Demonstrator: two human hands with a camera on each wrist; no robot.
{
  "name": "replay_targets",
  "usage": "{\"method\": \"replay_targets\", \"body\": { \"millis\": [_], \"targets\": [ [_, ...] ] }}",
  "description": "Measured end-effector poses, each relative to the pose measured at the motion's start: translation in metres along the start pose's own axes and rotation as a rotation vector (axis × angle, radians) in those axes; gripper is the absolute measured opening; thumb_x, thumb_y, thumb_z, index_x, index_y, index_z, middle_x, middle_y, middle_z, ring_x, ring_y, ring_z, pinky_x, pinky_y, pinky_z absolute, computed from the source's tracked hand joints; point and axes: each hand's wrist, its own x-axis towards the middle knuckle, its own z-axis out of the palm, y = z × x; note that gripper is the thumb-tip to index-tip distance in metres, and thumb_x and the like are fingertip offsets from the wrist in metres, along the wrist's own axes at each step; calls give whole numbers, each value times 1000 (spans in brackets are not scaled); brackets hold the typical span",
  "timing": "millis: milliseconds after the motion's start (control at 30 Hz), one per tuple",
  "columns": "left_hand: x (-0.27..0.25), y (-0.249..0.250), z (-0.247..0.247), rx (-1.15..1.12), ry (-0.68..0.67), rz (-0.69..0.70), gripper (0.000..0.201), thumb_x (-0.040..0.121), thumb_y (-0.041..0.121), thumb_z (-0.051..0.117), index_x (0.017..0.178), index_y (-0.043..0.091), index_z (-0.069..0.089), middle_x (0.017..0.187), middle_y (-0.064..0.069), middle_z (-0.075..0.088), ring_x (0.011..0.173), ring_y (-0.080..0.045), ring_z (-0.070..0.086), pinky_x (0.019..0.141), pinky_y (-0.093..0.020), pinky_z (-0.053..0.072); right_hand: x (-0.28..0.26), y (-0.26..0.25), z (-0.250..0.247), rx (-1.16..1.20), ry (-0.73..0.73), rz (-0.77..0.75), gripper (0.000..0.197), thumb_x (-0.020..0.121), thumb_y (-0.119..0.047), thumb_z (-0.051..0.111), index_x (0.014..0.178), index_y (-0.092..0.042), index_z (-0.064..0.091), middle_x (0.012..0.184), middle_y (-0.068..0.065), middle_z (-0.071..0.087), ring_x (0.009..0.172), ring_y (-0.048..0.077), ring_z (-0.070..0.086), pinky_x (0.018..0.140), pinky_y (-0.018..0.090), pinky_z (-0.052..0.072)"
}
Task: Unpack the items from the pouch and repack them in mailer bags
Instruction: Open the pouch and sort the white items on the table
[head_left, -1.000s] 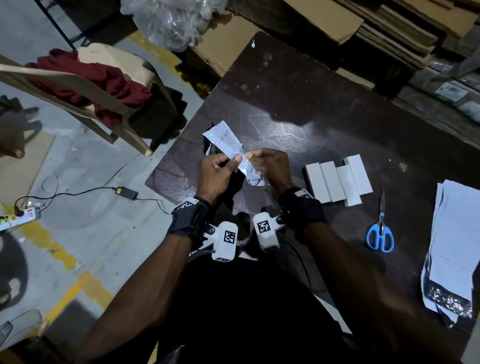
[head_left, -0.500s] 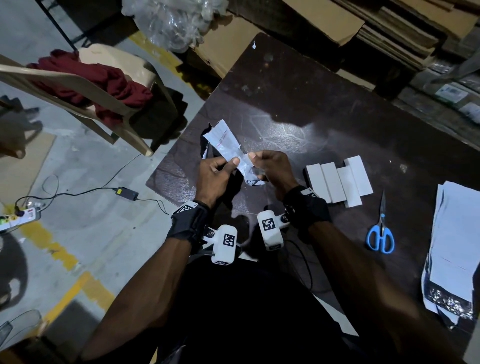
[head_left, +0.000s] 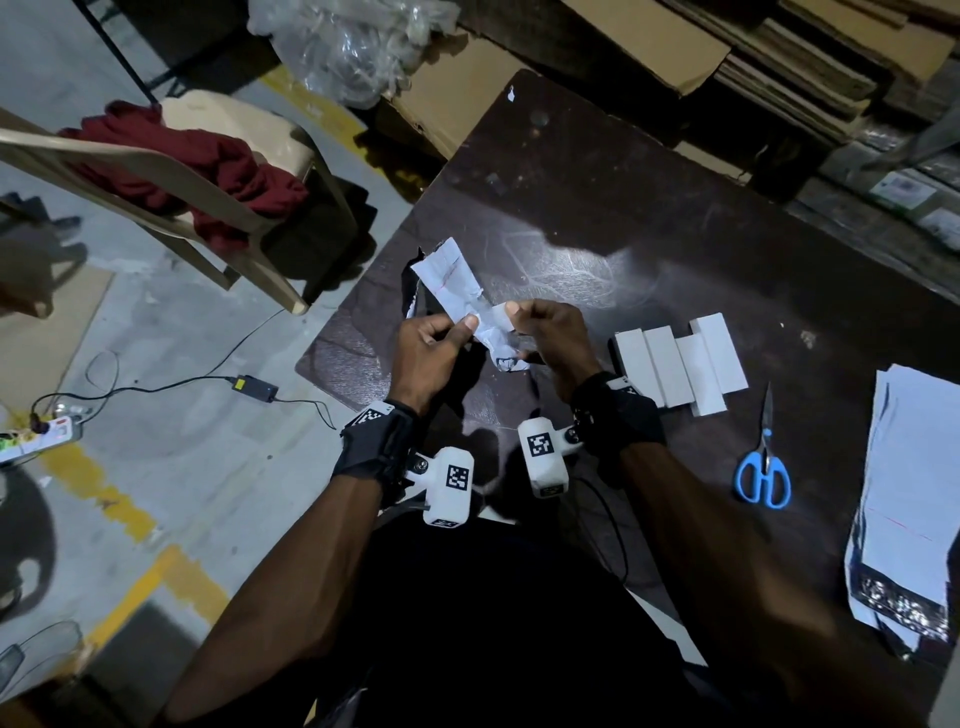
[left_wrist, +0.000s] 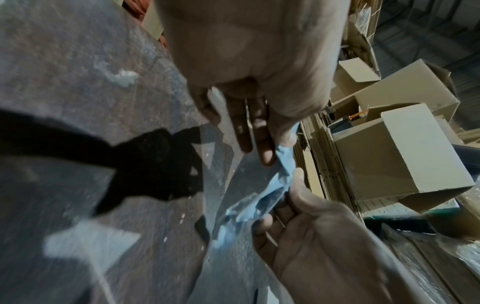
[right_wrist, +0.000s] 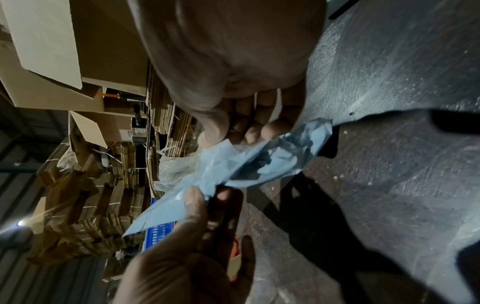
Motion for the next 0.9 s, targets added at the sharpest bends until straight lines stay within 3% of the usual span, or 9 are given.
{"method": "replay_targets", "body": {
  "millis": [67,167,300,400,467,533,700,800,900],
  "targets": [
    [4,4,-2,-20,-32,-32,44,94,16,64,54,12,46,47,12,42,44,-3,34,45,-17,29,-1,3,-4,-28,-77,-37,29,91,-31,66,88,-2,69,81,12,64,69,21,53,57,27,44],
    [14,3,-8,-25,-87,-24,45,93,26,64,66,-8,52,63,-6,50,57,-14,42,55,-26,33,-5,6,-10,-81,-167,-74,63,84,-53,67,101,7,63,87,15,58,78,24,50,66,36,48],
    [16,9,-8,-39,-92,-36,25,95,20,61,80,2,71,79,-13,71,70,-16,61,67,-31,48,-7,11,-10,-54,-193,-135,15,88,-15,70,100,-6,69,81,14,59,70,21,48,59,24,45],
    [12,14,-4,-150,-84,-73,25,96,15,59,86,-6,67,81,-14,68,71,-18,61,64,-26,50,-7,13,-8,-53,-156,-198,12,84,-4,72,95,-7,72,71,-2,67,65,7,58,63,17,49],
    [6,14,-2,-262,-125,-92,35,92,14,66,97,-20,58,88,-22,61,77,-26,57,63,-27,52,-8,10,-6,-48,-133,-257,6,82,1,72,87,-2,72,68,-5,70,64,4,62,65,16,50],
    [0,14,1,-269,-166,-93,38,85,10,74,104,-18,58,91,-21,61,78,-25,60,66,-26,55,-9,7,-4,-1,-114,-286,6,80,8,70,84,5,70,66,-6,71,63,4,64,65,16,50],
    [2,10,-5,-182,-155,-34,26,83,-1,73,106,-10,66,91,-13,73,73,-13,69,67,-25,55,-3,5,-9,-18,-120,-284,7,81,-2,74,81,3,69,63,-5,66,56,4,54,58,18,44],
    [3,10,-9,-121,-155,-38,17,88,1,68,100,-10,68,72,2,71,57,-4,62,54,-18,47,2,6,-13,-97,-146,-310,10,86,-3,70,78,-8,66,58,-12,61,54,-1,51,59,15,43],
    [7,10,-9,-30,-139,-30,7,89,6,68,91,0,71,59,9,65,45,-3,53,46,-17,41,7,10,-11,-210,-147,-375,12,89,-7,67,78,-13,64,64,-7,57,57,0,49,61,17,42]
  ]
}}
